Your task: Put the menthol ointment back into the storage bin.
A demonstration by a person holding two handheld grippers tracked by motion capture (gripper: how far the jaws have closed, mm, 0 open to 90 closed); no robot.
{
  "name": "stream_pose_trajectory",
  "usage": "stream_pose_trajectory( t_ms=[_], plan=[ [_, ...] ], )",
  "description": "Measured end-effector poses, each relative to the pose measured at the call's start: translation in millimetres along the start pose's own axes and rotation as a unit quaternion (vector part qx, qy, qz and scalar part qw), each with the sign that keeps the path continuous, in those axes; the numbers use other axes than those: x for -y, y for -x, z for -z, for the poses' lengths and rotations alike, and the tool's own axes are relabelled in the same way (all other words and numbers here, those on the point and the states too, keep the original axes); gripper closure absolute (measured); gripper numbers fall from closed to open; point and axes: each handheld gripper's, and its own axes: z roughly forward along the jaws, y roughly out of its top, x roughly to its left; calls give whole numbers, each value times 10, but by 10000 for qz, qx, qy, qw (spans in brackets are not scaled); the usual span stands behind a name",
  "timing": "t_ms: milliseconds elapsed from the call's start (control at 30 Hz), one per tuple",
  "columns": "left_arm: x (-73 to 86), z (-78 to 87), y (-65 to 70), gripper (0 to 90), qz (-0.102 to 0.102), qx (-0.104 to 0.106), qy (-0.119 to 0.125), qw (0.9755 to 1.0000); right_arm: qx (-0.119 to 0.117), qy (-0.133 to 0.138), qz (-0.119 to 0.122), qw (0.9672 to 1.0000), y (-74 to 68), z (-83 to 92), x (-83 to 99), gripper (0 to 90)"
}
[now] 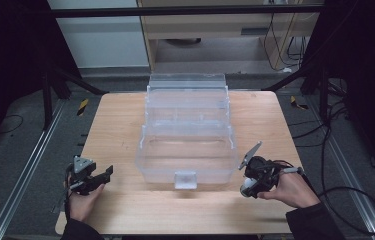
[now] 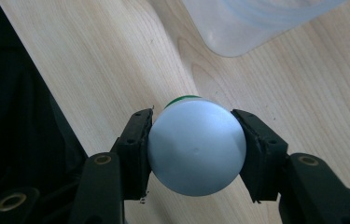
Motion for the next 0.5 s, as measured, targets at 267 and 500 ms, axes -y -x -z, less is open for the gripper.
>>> stream_pose_trajectory(
  t_ms=[267,500],
  plan=[
    [2,-3,-1,320,4,5,-10,10000,68,135,28,9999,21,137,-91,503],
    [1,-5,-6,320,7,6,-18,10000,117,234,47,9996,26,282,-214,502]
  ],
)
